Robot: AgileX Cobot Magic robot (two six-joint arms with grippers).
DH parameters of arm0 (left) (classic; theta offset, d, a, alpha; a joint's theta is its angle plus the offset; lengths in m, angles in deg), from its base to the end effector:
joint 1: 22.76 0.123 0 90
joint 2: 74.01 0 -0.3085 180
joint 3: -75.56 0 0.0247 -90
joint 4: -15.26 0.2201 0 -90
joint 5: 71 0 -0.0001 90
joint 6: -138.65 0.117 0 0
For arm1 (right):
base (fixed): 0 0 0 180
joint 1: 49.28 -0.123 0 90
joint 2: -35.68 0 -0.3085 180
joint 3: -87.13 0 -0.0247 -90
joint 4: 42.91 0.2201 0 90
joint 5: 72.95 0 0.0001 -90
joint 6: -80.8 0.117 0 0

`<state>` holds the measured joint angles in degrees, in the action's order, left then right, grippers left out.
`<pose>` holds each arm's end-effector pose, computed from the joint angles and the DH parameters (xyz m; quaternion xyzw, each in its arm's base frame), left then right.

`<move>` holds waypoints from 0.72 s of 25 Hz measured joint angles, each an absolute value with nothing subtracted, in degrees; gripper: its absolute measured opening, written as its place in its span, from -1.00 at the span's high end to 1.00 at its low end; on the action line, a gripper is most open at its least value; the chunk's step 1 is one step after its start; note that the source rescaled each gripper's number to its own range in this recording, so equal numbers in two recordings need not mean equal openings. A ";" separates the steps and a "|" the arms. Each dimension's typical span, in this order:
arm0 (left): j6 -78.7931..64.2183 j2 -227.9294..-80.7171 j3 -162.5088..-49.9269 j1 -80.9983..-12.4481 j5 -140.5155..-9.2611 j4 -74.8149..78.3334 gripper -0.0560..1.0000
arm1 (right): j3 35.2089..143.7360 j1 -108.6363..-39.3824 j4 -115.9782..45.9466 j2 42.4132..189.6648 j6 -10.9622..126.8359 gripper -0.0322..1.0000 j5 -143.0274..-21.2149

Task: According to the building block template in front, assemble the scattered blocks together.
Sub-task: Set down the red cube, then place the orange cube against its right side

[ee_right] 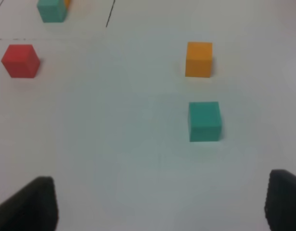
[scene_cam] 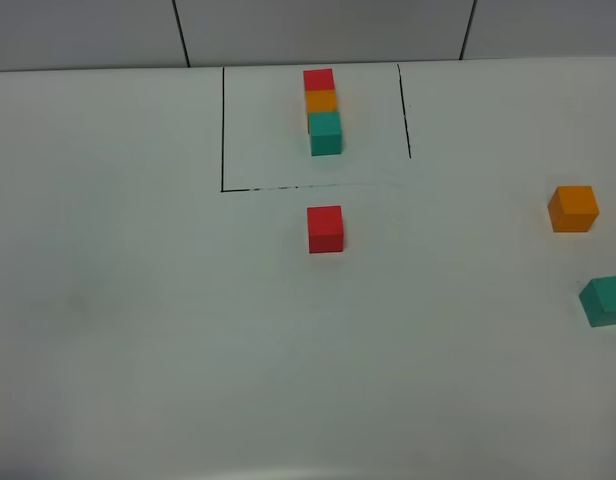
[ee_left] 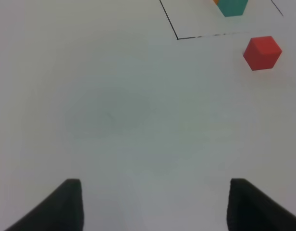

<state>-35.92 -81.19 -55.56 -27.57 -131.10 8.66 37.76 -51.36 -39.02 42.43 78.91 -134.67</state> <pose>-0.0335 -0.0089 0.2538 0.0776 0.8438 -0.0547 0.5282 -0.0344 0.0058 0.2479 -0.0313 0.8554 0.0348 0.5159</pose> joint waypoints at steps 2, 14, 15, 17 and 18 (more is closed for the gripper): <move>-35.91 -81.19 -55.56 -27.57 -131.10 8.66 0.19 | 37.76 -51.36 -39.02 42.43 78.91 -0.51 -134.67; -35.91 -81.19 -55.56 -27.57 -131.10 8.66 0.20 | 37.92 -51.36 -39.02 44.03 77.32 -0.74 -134.55; -35.91 -81.19 -55.56 -27.57 -131.10 8.66 0.20 | 37.94 -51.36 -39.02 45.79 77.28 -0.80 -134.37; -35.91 -81.19 -55.56 -27.57 -131.10 8.66 0.20 | 38.39 -51.36 -39.02 50.90 77.26 -0.95 -133.71; -35.91 -81.19 -55.56 -27.57 -131.10 8.66 0.20 | 38.76 -51.36 -39.02 53.70 77.26 -0.98 -133.02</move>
<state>-35.91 -81.19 -55.56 -27.57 -131.10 8.66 38.76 -51.36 -39.02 53.70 77.26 -133.02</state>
